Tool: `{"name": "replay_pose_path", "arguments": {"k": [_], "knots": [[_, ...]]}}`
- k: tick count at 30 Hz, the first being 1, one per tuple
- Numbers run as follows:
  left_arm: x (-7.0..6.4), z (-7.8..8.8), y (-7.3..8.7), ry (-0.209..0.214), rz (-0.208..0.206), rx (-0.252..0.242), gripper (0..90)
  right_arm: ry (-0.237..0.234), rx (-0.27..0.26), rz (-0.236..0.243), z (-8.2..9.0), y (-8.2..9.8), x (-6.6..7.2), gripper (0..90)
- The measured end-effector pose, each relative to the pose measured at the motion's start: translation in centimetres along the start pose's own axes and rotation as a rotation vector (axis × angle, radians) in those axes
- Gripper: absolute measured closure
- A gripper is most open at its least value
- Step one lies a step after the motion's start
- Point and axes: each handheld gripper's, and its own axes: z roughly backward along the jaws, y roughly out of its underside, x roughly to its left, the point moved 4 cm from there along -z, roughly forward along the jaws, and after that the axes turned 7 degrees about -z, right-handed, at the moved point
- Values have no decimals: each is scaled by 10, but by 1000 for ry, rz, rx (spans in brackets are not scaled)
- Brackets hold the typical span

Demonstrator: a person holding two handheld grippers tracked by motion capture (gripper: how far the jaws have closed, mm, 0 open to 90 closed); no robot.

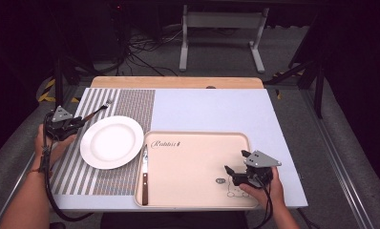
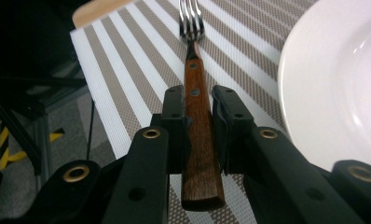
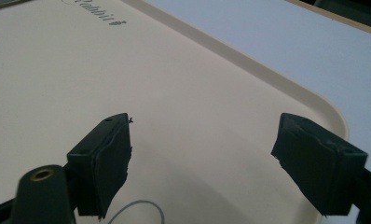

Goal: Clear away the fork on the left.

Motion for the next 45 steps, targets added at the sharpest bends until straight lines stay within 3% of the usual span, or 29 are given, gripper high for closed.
{"name": "replay_pose_path", "arguments": {"k": [11,21,35,45], "knots": [[-2,12,-11,-41,-10,-62,758,2,1,8,0,0,0,193],[-10,25,-26,-40,-28,-120,758,3,-9,13,1,-1,1,193],[-38,58,-53,2,-64,-236,759,19,-38,38,7,-5,4,192],[-69,73,-76,49,-141,-298,758,25,-48,49,9,-6,6,191]]}}
